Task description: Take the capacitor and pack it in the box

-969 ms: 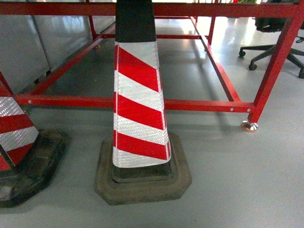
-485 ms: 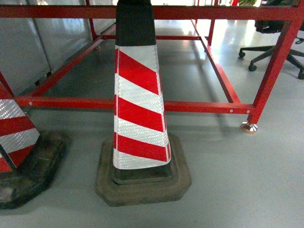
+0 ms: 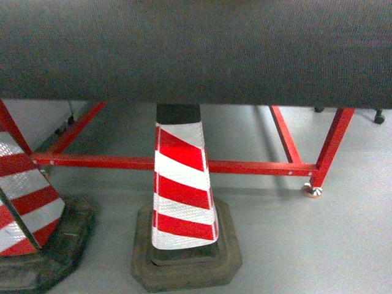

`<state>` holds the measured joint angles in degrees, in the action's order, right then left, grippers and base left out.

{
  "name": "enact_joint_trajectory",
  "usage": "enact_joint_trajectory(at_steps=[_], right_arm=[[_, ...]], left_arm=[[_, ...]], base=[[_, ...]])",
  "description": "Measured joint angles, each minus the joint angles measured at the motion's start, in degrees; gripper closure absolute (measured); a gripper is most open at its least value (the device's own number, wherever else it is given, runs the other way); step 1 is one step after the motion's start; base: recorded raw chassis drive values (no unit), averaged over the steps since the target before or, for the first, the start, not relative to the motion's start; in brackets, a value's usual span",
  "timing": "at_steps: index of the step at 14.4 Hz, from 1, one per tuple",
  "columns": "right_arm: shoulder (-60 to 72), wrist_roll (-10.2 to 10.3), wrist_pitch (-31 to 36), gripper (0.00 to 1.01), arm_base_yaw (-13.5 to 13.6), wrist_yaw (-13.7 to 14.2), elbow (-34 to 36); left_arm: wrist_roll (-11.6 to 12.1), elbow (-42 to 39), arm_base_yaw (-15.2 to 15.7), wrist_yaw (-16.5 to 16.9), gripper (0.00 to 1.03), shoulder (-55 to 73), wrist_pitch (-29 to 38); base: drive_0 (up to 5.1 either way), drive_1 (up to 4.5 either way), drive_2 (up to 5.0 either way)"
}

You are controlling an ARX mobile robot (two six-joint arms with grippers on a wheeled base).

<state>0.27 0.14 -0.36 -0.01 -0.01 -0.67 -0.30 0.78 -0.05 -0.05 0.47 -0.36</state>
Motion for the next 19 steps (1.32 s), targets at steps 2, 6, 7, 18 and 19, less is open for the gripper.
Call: enact_joint_trajectory(at_steps=[2,6,7,18,19], right_arm=[[0.0,-0.02,0.11,0.03,0.0,0.04,0.0],[0.0,0.0,0.09,0.03,0.0,0.07,0.0],[0.0,0.04,0.02,0.03,0.0,0.02,0.0],[0.0,0.0,-0.04,0.03,0.0,0.0,0.0],[0.0,0.0,0.13,0.03,0.0,0.04,0.0]], left_arm=[[0.26,0.0,0.0,0.04,0.59,0.0,0.0],[0.33,0.0,0.0,0.07,0.59,0.0,-0.04],[0.33,0.0,0.0,0.02,0.59,0.0,-0.02],[0.33,0.0,0.0,0.02,0.59,0.0,-0.2],[0.33,0.0,0.0,0.02,0.59,0.0,0.31]], base=[[0.0,0.0,0.0],[0.0,0.0,0.0],[0.0,0.0,0.0],[0.0,0.0,0.0],[0.0,0.0,0.0]])
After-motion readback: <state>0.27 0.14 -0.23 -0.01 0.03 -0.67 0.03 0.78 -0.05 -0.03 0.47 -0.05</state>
